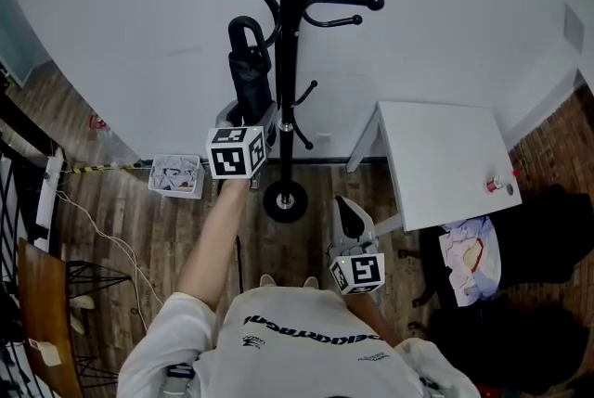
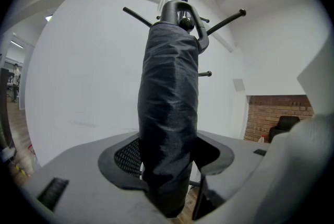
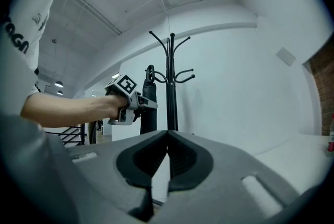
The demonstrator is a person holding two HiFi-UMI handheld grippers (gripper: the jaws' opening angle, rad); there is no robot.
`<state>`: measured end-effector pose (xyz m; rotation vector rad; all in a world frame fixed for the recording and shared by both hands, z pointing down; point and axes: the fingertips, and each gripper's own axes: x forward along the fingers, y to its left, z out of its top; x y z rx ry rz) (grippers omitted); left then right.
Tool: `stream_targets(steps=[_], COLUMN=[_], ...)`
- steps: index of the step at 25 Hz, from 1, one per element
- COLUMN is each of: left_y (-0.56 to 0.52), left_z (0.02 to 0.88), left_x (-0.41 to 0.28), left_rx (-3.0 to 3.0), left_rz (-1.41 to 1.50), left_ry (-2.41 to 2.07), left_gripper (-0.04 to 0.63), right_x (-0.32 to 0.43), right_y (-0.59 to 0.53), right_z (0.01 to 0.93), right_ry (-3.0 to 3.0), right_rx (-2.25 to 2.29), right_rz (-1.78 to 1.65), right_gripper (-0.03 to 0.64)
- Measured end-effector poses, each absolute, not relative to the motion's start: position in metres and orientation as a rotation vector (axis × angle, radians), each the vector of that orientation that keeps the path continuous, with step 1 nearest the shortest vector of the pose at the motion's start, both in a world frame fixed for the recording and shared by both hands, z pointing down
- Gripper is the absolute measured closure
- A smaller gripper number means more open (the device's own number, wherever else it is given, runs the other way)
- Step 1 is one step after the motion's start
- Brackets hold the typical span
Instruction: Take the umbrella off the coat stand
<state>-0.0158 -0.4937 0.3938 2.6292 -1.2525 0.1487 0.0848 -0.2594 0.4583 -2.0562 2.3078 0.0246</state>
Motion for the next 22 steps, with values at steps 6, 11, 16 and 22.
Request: stream_targets(steps=[6,11,16,22], left_y=[-0.482,-0.461,-0.436,-0.419], left_z=[0.388,0.381,0.375,0.374], left_x=[-0.026,-0.028,-0.022,-0.017], left_rx=[2.648,2.658,2.674,2.664], left_rz=[0.181,0.178,0.166,0.170], left_ry=[-1.272,-1.255,-1.218,-1.185], left_gripper=[0.344,0.344,0.344,0.344], right_x=[0.084,0.085,0.089,0.095], right_y=[-0.257,-0.251,-0.246,-0.242], right_z=[0.454,0.452,0.448,0.453], right_ry=[2.312,2.311,2.301,2.287], right_rx=[-2.051,-2.061,-2.079,-2.115], right_rz=[0.031,0.021,0.017,-0.060], right_gripper=[0.620,0.620,0.620,0.620])
